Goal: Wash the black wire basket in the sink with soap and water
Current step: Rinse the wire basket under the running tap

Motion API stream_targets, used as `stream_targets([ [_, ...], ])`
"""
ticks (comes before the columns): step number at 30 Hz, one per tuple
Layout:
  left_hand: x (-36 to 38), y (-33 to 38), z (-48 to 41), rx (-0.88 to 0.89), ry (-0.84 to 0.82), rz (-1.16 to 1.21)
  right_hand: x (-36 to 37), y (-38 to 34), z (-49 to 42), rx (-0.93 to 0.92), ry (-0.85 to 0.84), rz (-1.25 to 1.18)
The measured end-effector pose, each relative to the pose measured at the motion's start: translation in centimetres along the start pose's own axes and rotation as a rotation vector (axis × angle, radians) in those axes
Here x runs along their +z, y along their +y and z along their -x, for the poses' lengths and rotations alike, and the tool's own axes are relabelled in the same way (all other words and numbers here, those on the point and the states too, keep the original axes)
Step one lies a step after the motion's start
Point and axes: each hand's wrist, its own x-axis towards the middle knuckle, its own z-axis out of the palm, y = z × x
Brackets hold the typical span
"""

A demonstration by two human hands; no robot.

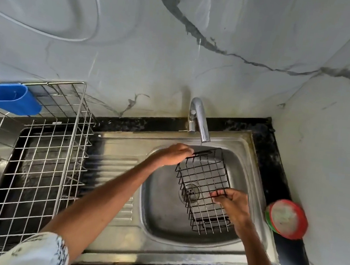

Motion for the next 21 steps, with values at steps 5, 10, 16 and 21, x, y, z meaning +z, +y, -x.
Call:
stream_targets([
  [5,-1.9,0.4,3.1,-0.078,-0.241,0.485,-1.5,0.4,-1.5,0.035,-0.02,-0.098],
  [10,-1.2,1.1,5.0,-0.004,-0.21,0.712,-2.1,-0.3,-3.9,0.051,-0.115,-0.071],
  [16,-0.1,3.3,6.6,0.045,-0.115,0.681,-1.5,0.4,-6.9,0.089,-0.056,-0.084],
  [21,0.0,3.4,6.5,0.011,0.024,0.751,-2.2,-0.9,-6.2,0.118,0.061,-0.373],
])
